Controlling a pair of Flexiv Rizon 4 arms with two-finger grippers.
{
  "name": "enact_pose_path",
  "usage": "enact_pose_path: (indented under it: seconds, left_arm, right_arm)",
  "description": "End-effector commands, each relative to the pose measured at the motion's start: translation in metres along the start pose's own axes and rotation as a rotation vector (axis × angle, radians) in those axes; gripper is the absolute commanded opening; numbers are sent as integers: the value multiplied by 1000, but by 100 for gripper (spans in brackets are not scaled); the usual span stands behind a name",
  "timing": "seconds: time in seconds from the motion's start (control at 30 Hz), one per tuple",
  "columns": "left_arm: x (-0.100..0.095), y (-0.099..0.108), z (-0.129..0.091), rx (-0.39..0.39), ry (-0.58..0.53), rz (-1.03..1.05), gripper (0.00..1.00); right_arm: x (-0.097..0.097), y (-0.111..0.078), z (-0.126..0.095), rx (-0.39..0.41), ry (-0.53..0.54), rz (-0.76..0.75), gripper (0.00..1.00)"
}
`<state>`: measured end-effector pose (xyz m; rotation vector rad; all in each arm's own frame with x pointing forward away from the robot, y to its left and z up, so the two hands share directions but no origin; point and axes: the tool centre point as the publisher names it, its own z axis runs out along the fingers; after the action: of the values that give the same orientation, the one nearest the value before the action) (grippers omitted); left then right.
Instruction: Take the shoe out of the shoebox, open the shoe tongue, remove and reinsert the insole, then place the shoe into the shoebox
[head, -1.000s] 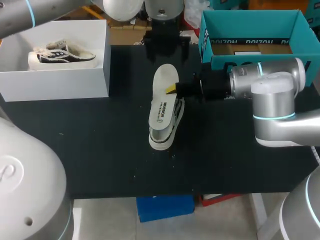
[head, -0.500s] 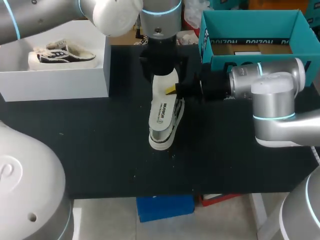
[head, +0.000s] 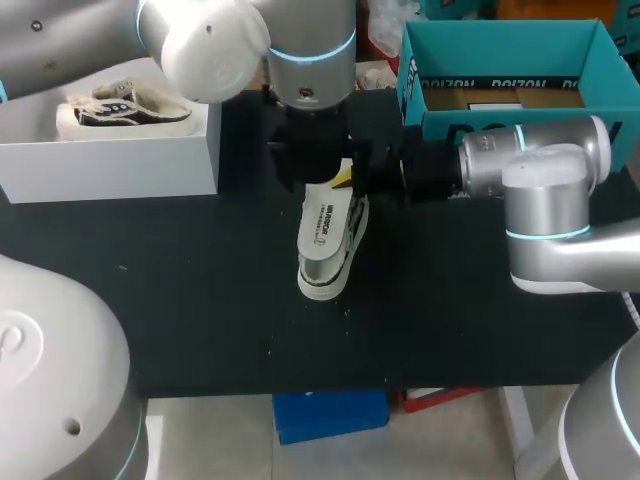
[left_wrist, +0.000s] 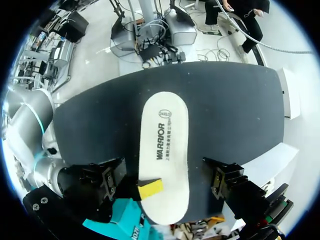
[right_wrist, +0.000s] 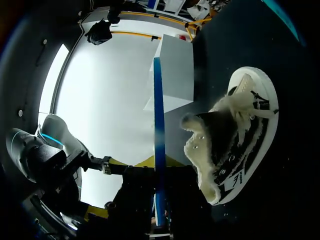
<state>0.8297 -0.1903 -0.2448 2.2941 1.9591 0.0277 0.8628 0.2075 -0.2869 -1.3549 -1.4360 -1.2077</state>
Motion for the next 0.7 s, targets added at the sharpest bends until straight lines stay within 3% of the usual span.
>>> enact_pose_path:
  seconds: [0.03,0.37,0.7]
  left_arm:
    - [3,-18,-4,-34,-13,-1,100]
    - [10,-42,-7,-38,-60,21,100]
    - [27,-49,-13,-58,-467,181,100]
  right_arm:
    - [0,0,0,1,-2,1,0]
    - [0,0,0,1,-2,1,0]
    - [0,0,0,1,-2,1,0]
